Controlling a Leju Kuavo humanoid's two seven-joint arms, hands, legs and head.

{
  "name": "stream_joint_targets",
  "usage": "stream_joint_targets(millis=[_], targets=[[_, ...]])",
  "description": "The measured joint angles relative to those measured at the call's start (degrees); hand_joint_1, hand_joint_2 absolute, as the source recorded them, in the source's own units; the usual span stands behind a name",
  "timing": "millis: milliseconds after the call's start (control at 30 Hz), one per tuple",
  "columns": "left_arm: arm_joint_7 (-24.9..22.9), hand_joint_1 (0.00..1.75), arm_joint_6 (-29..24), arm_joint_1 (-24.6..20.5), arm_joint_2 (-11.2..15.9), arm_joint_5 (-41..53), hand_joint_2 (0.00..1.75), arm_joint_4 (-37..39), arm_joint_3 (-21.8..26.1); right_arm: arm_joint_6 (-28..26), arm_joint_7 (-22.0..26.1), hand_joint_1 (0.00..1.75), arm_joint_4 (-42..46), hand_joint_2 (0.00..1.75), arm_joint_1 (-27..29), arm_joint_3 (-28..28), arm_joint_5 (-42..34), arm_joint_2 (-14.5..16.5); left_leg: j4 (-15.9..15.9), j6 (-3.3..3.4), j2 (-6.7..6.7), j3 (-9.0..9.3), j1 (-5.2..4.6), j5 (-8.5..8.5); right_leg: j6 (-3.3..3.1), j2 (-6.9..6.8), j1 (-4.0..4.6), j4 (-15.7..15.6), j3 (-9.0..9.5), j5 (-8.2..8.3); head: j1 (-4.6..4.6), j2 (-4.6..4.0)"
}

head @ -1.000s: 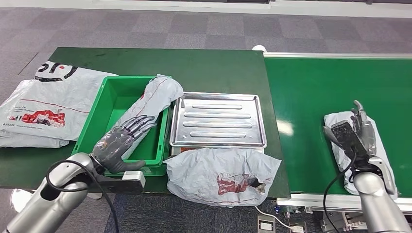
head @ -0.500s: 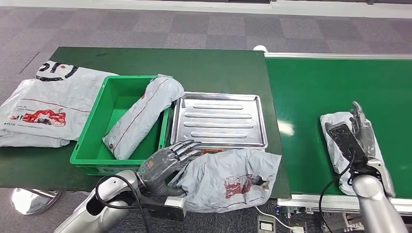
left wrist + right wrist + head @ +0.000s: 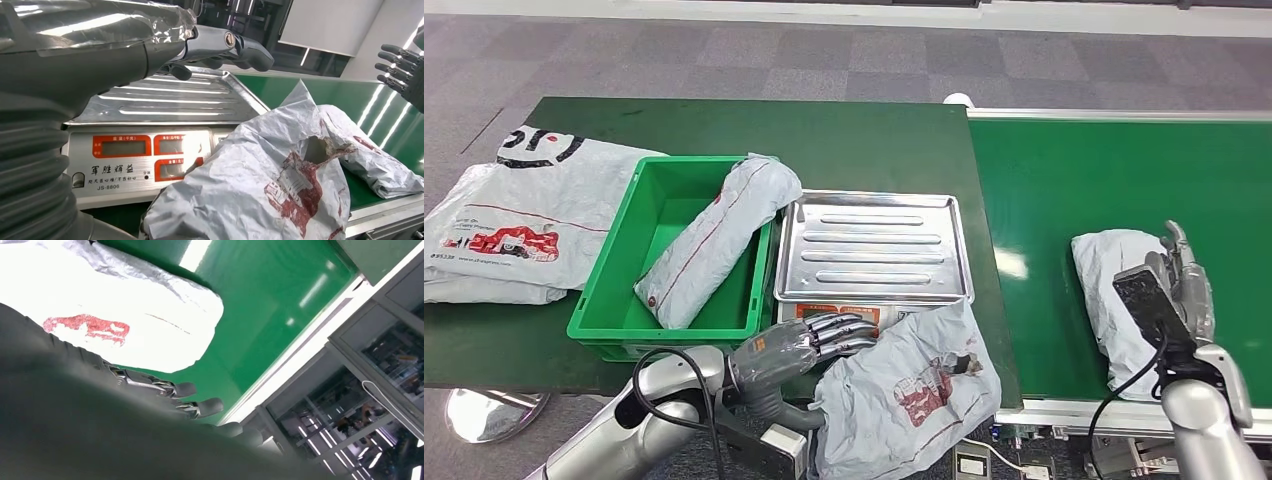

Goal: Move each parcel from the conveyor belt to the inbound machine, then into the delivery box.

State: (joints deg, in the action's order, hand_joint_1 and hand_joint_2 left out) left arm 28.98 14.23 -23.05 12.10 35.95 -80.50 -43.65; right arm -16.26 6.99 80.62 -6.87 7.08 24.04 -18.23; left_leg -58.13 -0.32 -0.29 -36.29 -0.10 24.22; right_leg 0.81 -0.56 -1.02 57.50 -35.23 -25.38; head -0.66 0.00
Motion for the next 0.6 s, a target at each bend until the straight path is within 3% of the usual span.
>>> stream_joint_targets(millis=[300,433,567,600], targets=[[2.76,0.0,1.69,-1.99,0.14,0.6,1.75,0.39,-1.53,0.27,-0.13,0.0,0.72,0.0,0.82,0.54,-0.19,0.02,0.0,0.0,-0.02,0.0,0.0,0.0,0.0,-0.03,0.0,-0.01,-0.01,0.0,0.0,0.0],[-0.43,0.0,-0.9,-5.74,-0.11,11.39,1.75,1.57,-5.48,0.89,0.02,0.0,1.59,0.0,2.38,1.54,-0.34,0.02,0.0,0.0,-0.03,0.0,0.0,0.0,0.0,-0.04,0.0,-0.01,0.01,0.0,0.0,0.0],[-3.85,1.75,-3.6,-9.7,-1.45,21.27,1.75,4.09,-11.57,1.91,-0.14,0.0,1.66,0.0,1.57,1.76,1.28,0.29,0.0,0.01,0.05,-0.01,-0.04,0.01,0.02,0.04,-0.02,0.0,0.02,0.03,0.0,0.0],[-4.21,1.75,-4.01,-10.36,-1.84,22.61,1.75,4.72,-13.08,1.95,-0.42,0.0,1.48,0.0,0.8,1.74,2.0,0.5,0.0,0.01,0.08,0.01,-0.04,0.01,0.02,0.08,-0.03,0.01,0.01,0.04,0.0,0.0]])
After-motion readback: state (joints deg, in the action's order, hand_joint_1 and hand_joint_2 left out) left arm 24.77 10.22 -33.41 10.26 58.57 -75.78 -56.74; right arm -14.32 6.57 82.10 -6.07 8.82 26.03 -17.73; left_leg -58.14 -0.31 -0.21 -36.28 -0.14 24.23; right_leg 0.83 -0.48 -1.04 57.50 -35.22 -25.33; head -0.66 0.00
